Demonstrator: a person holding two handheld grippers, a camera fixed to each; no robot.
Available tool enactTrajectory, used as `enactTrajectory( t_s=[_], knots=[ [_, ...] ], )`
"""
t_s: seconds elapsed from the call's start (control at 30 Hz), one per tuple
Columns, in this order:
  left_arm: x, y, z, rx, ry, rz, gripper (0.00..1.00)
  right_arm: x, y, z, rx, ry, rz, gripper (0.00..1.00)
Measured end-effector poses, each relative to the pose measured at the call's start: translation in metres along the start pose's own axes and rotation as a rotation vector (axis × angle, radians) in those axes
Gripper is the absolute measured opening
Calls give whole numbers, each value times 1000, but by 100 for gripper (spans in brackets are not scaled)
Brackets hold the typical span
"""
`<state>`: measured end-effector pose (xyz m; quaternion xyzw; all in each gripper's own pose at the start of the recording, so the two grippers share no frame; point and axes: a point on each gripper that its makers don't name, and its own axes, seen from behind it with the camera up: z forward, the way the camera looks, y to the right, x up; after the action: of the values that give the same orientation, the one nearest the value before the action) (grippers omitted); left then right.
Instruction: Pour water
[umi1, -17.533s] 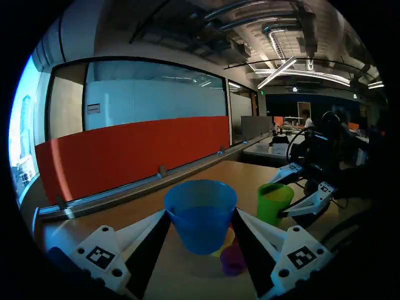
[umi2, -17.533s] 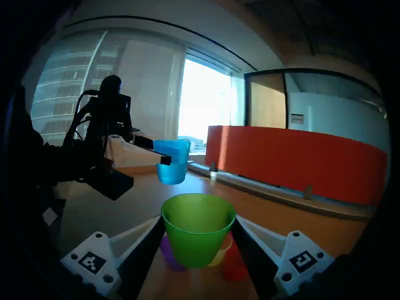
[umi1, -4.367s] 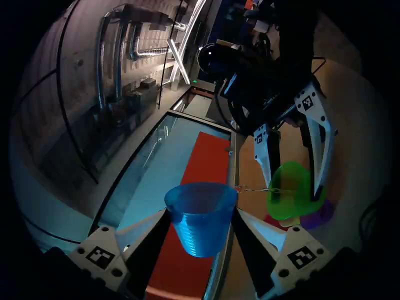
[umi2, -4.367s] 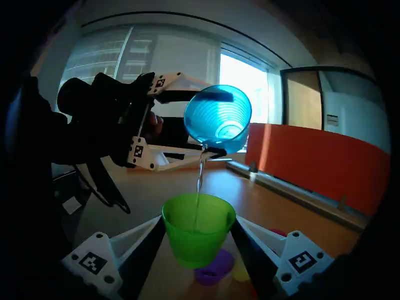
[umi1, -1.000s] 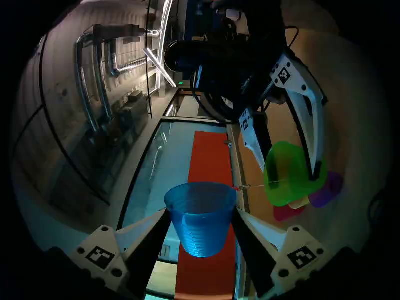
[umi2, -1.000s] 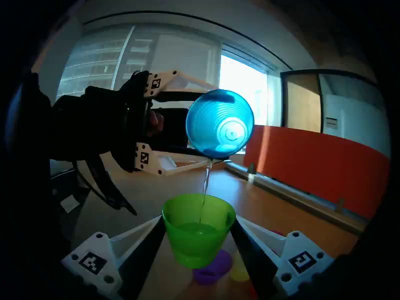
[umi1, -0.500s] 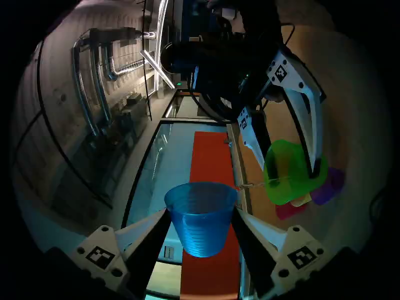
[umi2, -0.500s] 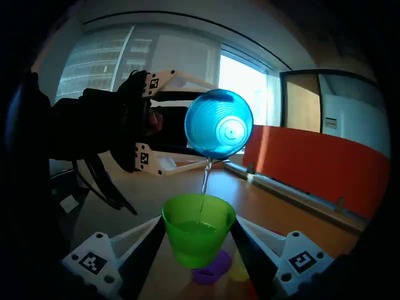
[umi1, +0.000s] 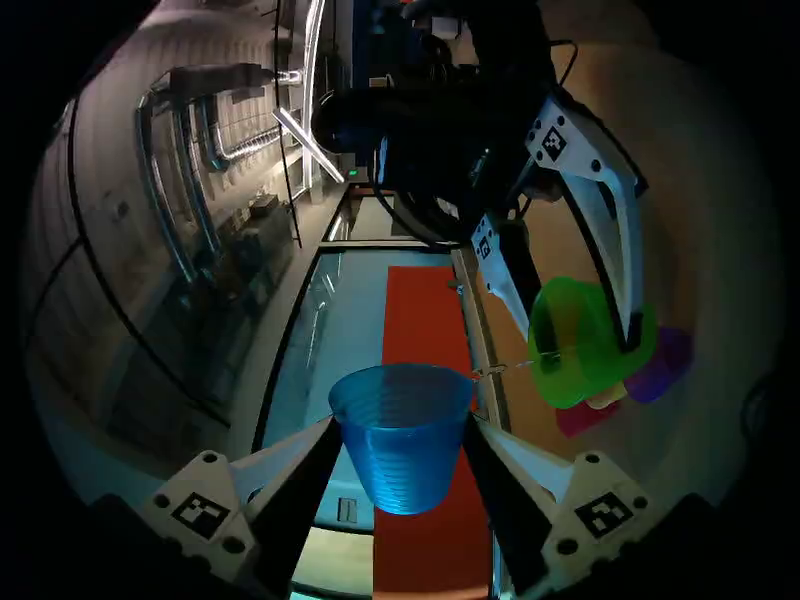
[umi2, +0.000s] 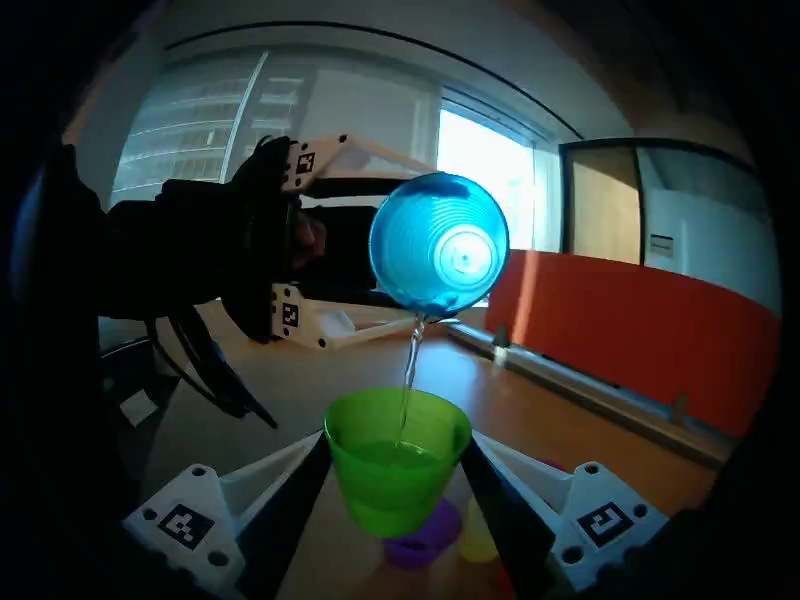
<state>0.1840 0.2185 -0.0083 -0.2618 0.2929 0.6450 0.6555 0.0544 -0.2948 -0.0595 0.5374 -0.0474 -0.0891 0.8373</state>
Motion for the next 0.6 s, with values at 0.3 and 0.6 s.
enactTrajectory(
  t_s=[0.3, 0.6],
  knots=[
    [-1, -1, 0, 4, -2, 13, 83, 0, 0, 2, 2, -1, -2, 90],
    [-1, -3, 0, 9, -4, 12, 83, 1, 0, 1, 1, 0, -3, 90]
  ],
)
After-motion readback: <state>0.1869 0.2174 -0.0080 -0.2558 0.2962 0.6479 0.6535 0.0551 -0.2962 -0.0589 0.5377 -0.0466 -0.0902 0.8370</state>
